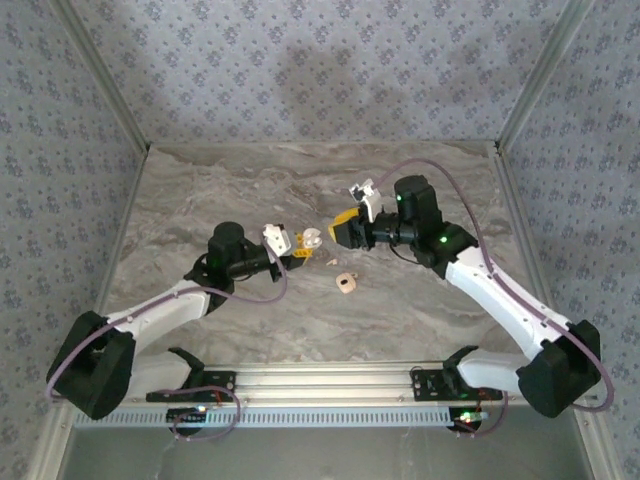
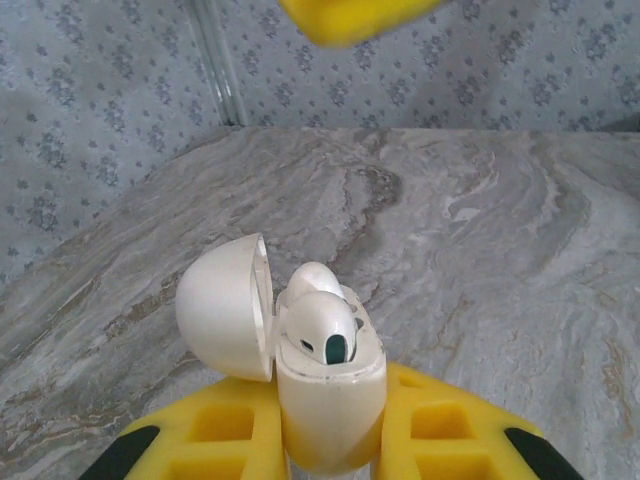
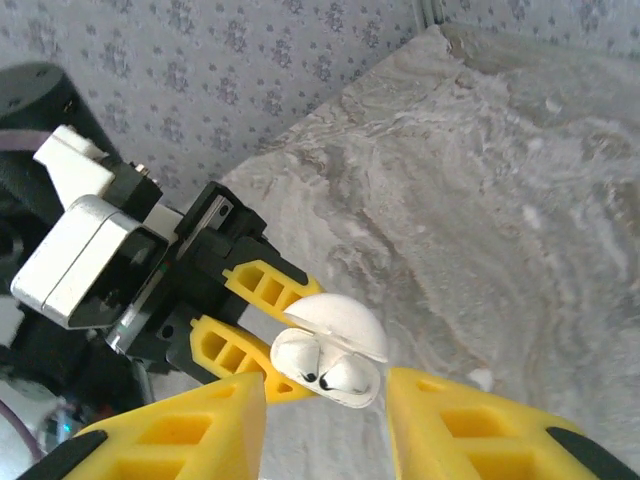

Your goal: Insert the wireless bluetooth earbuds into the charging case

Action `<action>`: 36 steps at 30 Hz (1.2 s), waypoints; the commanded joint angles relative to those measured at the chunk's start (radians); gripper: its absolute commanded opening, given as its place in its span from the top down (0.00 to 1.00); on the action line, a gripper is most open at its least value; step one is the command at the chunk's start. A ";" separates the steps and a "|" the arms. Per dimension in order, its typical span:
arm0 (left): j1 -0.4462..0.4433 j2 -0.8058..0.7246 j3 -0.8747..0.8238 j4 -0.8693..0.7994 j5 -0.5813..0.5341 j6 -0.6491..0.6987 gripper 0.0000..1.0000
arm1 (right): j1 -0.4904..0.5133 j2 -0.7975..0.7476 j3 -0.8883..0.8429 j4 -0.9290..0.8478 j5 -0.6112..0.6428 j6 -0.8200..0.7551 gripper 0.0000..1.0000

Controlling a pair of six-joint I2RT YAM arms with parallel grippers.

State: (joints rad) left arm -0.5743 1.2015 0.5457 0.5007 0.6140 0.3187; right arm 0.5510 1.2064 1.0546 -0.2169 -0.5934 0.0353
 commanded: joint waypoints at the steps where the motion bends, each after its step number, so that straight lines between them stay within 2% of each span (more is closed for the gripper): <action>1: -0.020 -0.022 0.035 -0.092 0.033 0.094 0.86 | -0.007 -0.008 0.054 -0.176 0.008 -0.361 0.57; 5: -0.039 -0.021 0.053 -0.153 0.023 0.143 0.86 | -0.003 -0.005 0.054 -0.249 -0.043 -0.677 0.43; 9: -0.049 -0.029 0.060 -0.179 0.010 0.165 0.86 | 0.027 0.037 0.086 -0.331 0.023 -0.866 0.32; 16: -0.051 -0.020 0.062 -0.184 0.005 0.173 0.86 | 0.089 0.164 0.180 -0.376 0.070 -0.957 0.26; 20: -0.052 -0.018 0.060 -0.180 0.004 0.170 0.86 | 0.101 0.218 0.195 -0.352 0.052 -0.961 0.23; 30: -0.050 -0.006 0.058 -0.153 -0.010 0.162 0.86 | 0.122 0.310 0.268 -0.516 0.035 -1.025 0.25; 36: -0.050 -0.006 0.054 -0.144 -0.029 0.154 0.86 | 0.126 0.281 0.288 -0.651 -0.020 -1.061 0.40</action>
State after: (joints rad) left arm -0.6281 1.1980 0.5793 0.3305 0.6109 0.4675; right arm 0.6632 1.5101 1.3197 -0.7280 -0.5446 -0.9703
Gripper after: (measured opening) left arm 0.203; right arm 0.605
